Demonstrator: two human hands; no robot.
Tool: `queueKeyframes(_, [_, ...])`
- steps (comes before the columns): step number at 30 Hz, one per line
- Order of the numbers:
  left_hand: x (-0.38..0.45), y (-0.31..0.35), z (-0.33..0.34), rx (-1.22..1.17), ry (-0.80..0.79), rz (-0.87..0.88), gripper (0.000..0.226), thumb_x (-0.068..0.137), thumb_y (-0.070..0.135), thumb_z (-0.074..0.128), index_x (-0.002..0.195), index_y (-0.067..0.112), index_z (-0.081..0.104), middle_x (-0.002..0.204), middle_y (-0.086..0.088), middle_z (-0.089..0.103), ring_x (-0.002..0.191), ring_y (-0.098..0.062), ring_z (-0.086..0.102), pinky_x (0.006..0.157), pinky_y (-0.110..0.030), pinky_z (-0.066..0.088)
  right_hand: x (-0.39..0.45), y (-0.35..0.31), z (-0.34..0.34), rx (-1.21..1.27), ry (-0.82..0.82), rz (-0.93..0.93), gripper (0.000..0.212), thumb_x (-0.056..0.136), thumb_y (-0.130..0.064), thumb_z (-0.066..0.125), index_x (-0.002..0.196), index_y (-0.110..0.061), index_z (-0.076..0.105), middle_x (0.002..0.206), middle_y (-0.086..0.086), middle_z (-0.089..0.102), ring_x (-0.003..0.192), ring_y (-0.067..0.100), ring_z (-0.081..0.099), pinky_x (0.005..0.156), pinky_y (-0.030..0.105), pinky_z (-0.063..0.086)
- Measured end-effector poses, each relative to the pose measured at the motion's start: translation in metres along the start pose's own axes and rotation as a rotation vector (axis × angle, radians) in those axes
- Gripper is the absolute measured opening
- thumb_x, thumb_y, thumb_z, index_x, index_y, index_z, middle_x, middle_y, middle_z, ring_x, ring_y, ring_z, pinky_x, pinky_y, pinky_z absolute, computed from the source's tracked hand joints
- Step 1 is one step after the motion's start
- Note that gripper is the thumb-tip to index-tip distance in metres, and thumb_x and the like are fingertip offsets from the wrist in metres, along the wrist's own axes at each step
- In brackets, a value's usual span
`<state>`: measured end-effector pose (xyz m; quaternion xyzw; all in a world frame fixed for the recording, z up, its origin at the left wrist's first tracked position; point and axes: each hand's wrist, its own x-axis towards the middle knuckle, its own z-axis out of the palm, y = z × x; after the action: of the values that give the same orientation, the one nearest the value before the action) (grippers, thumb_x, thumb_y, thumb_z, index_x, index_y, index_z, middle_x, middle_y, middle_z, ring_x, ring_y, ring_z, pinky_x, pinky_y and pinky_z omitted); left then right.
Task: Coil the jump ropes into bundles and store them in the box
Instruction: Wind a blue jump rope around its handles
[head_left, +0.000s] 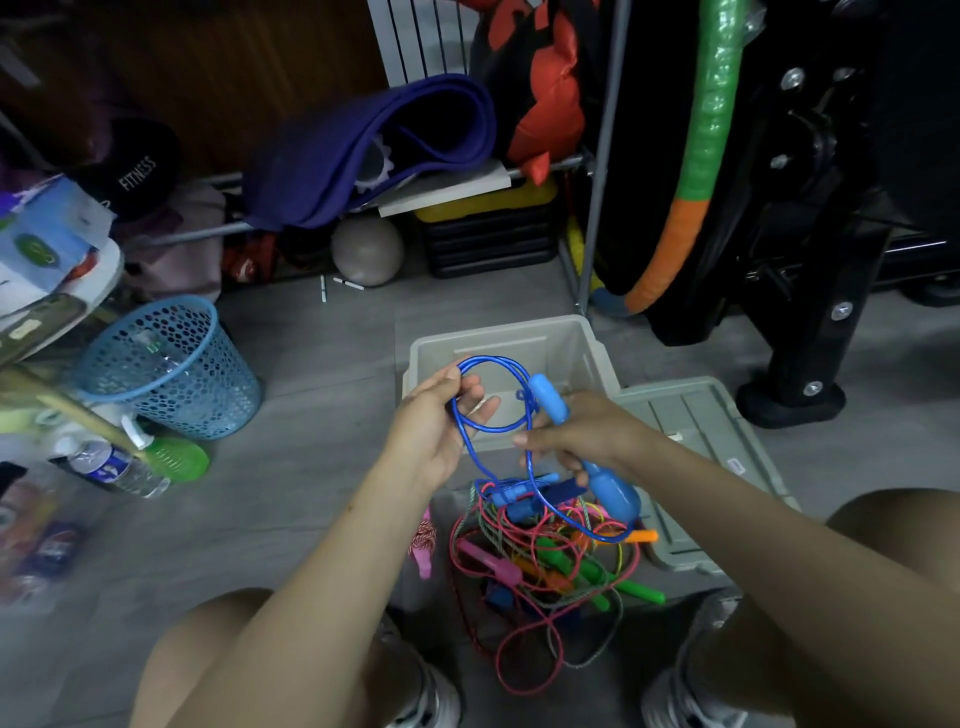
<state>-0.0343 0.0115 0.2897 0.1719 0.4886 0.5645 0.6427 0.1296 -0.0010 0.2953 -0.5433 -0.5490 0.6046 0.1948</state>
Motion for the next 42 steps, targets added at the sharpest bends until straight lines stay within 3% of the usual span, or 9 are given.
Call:
queueKeyframes(5, [0.009,0.002,-0.017,1.023,-0.145,0.564,0.036,0.09,0.007,0.06,0.105,0.04,0.059,0.116,-0.002,0.046,0.085,0.016,0.045,0.074,-0.006,0.039,0.002,-0.008,-0.015,-0.058,0.198,-0.236,0.014,0.093,-0.026,0.058,0.086,-0.014,0.061,0.057,-0.005,0.05,0.034,0.009,0.038,0.035,0.022,0.037])
queueKeyframes(8, [0.014,-0.012,-0.028,1.273,-0.302,0.492,0.037,0.073,0.04,0.077,0.107,0.046,0.063,0.126,0.008,0.03,0.117,0.004,0.035,0.099,-0.019,0.034,-0.001,-0.011,-0.028,0.027,0.079,-0.321,0.016,0.093,-0.027,0.057,0.08,-0.027,0.066,0.072,0.003,0.056,0.048,0.009,0.046,0.045,0.024,0.039])
queueKeyframes(13, [0.027,-0.019,-0.034,1.388,-0.27,0.407,0.028,0.076,0.042,0.07,0.076,0.015,0.074,0.086,0.001,0.061,0.095,-0.022,0.06,0.087,-0.033,0.046,0.008,-0.011,-0.037,0.774,0.174,-0.299,0.018,0.096,-0.016,0.047,0.081,-0.013,0.057,0.087,0.006,0.073,0.085,0.022,0.07,0.09,0.037,0.05])
queueKeyframes(16, [0.028,-0.014,-0.036,1.446,-0.262,0.335,0.022,0.092,0.023,0.06,0.078,0.01,0.071,0.085,-0.005,0.066,0.084,-0.024,0.06,0.076,-0.028,0.042,0.011,-0.01,-0.049,1.013,0.299,-0.237,0.017,0.097,-0.01,0.043,0.083,-0.008,0.053,0.079,0.01,0.072,0.074,0.022,0.072,0.079,0.039,0.056])
queueKeyframes(21, [0.011,-0.014,-0.018,1.172,-0.293,0.302,0.026,0.095,0.026,0.055,0.071,0.028,0.066,0.057,0.007,0.064,0.052,-0.004,0.053,0.062,-0.026,0.044,0.012,0.0,-0.027,0.338,0.316,-0.096,0.022,0.09,-0.022,0.062,0.105,-0.008,0.055,0.093,0.007,0.067,0.054,0.01,0.065,0.045,0.022,0.045])
queueKeyframes(26, [0.005,-0.01,-0.008,1.19,-0.34,0.325,0.029,0.098,0.035,0.046,0.08,0.036,0.068,0.044,0.008,0.053,0.048,-0.006,0.042,0.053,-0.022,0.035,0.011,0.008,-0.012,-0.365,0.616,-0.381,0.076,0.078,-0.032,0.075,0.142,-0.027,0.035,0.125,-0.001,0.036,0.096,0.012,0.047,0.087,0.023,0.039])
queueKeyframes(32, [-0.003,0.0,-0.001,1.145,-0.477,0.243,0.038,0.101,0.033,0.038,0.078,0.024,0.067,0.043,0.008,0.039,0.041,-0.002,0.035,0.048,-0.014,0.031,0.012,0.004,-0.016,-0.251,0.212,-0.388,0.032,0.088,-0.023,0.063,0.12,-0.024,0.062,0.13,-0.003,0.033,0.114,-0.01,0.036,0.098,0.009,0.034])
queueKeyframes(37, [-0.004,0.003,-0.003,1.152,-0.503,0.183,0.043,0.101,0.035,0.037,0.071,0.022,0.064,0.039,0.01,0.038,0.042,-0.003,0.034,0.051,-0.019,0.031,0.012,0.005,-0.012,-0.263,0.205,-0.422,0.032,0.087,-0.022,0.065,0.117,-0.03,0.06,0.108,-0.012,0.038,0.103,-0.004,0.041,0.096,0.013,0.034])
queueKeyframes(42, [-0.001,0.005,-0.008,1.15,-0.422,0.186,0.038,0.097,0.037,0.047,0.07,0.018,0.066,0.057,0.006,0.06,0.059,-0.006,0.052,0.066,-0.024,0.045,0.022,0.01,-0.015,-0.268,0.409,-0.335,0.017,0.086,-0.02,0.066,0.072,-0.016,0.058,0.075,-0.002,0.049,0.069,0.012,0.049,0.071,0.025,0.038])
